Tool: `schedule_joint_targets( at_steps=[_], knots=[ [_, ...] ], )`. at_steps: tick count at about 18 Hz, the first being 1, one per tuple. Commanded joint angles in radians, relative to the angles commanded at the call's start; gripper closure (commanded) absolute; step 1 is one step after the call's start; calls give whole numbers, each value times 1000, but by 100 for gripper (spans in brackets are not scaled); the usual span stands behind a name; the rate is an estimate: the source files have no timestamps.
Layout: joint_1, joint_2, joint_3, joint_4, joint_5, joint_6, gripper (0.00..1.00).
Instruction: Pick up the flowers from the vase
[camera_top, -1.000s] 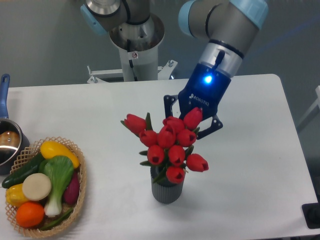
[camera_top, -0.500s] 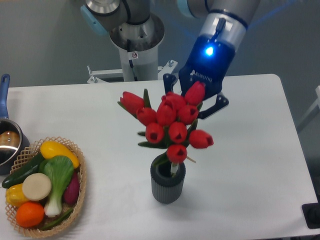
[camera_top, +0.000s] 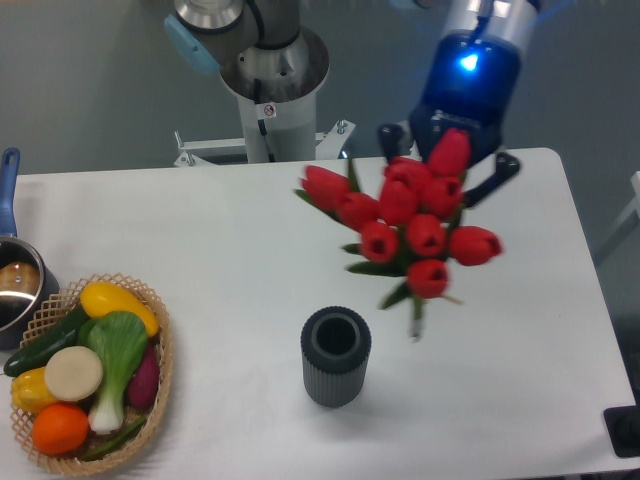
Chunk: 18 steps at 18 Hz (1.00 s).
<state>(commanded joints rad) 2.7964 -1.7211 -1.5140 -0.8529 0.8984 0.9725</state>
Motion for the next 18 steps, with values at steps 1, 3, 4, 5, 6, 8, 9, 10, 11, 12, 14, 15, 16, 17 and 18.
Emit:
schedule_joint_targets(
  at_steps=[1, 3, 4, 5, 6, 8, 9, 10, 11, 12, 14, 15, 16, 17, 18],
  knots=[
    [3, -3, -6, -3, 35, 2, 100],
    [6, -8, -23, -5, 98, 12, 100],
    [9, -14, -31, -6, 132, 24, 100],
    [9, -14, -44, -6, 169, 34, 100],
    [8, -15, -55, -6, 197, 44, 100],
    [6, -26, -60, -44, 275, 70, 100],
    [3, -25, -49, -92, 311, 90, 100],
    [3, -26, -37, -148, 348, 121, 100],
    [3, -26, -22, -208, 381, 174, 100],
    [3, -28, 0, -272, 417, 230, 100],
    [0, -49, 50, -380, 483, 285, 100],
    [0, -60, 67, -412, 500, 288, 100],
    [0, -69, 83, -429, 514, 290, 100],
    [0, -77, 90, -433, 530, 290, 100],
    [0, -80, 93, -434, 542, 291, 100]
  ],
)
